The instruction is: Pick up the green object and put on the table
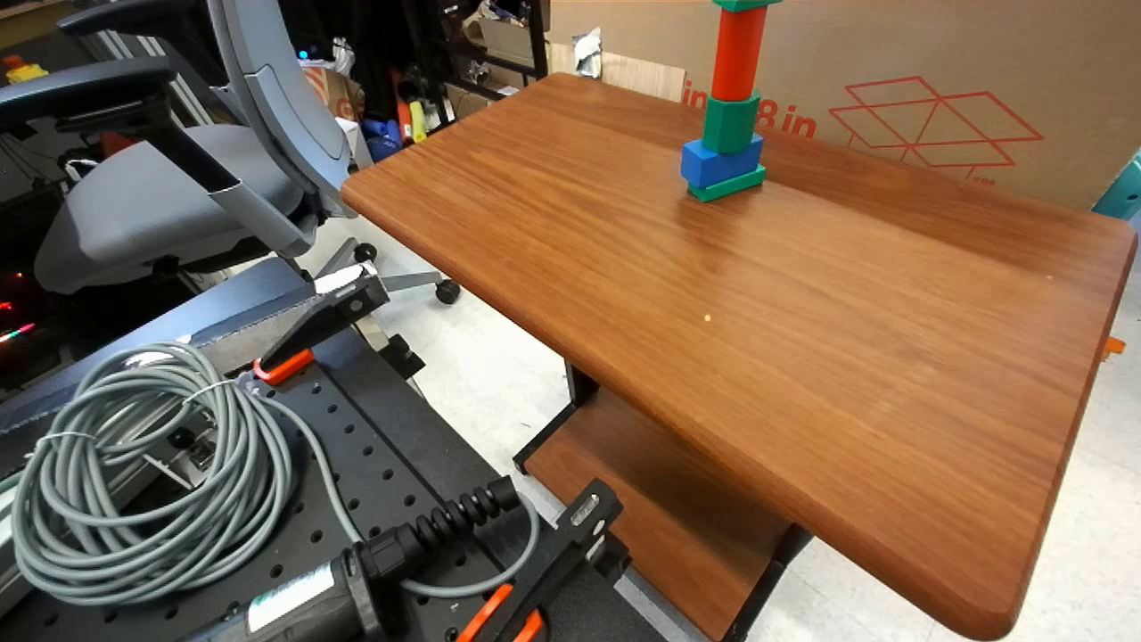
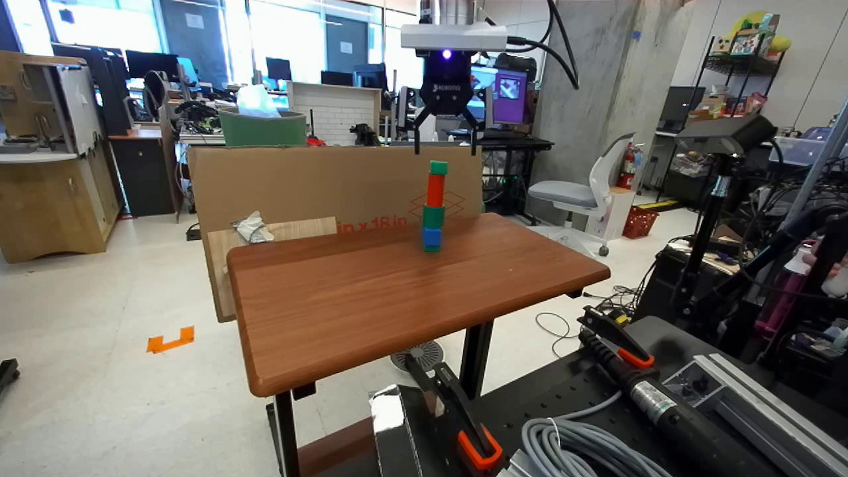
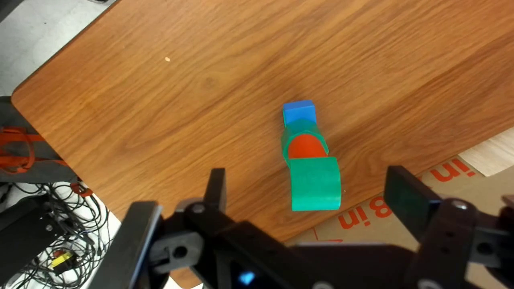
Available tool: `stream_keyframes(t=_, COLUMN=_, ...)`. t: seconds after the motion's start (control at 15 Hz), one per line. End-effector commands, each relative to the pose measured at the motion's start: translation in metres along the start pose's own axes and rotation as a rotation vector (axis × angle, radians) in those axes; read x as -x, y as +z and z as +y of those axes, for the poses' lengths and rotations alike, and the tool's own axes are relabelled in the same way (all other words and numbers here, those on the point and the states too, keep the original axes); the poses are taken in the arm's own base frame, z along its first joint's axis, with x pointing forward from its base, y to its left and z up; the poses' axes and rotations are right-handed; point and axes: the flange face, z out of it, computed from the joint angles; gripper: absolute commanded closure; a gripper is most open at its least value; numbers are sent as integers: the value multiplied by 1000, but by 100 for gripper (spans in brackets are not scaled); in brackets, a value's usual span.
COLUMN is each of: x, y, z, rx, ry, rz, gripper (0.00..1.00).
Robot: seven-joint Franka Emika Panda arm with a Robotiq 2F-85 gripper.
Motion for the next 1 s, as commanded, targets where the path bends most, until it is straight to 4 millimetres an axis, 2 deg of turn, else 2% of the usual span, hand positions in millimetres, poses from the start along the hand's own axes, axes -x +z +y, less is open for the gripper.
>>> stream_keyframes(t=0.0, x=-7, y=8, z=-10, rx=28, ry=-28, rz=-11, gripper=0)
stream_keyframes(t=0.47, x=-16, y=25, z=-19, rx=39, ry=-50, rz=-24, gripper=0)
stream_keyframes(t=0.93, x=-25, y=17, z=-20, rx=28, ry=-45, rz=-24, gripper=0)
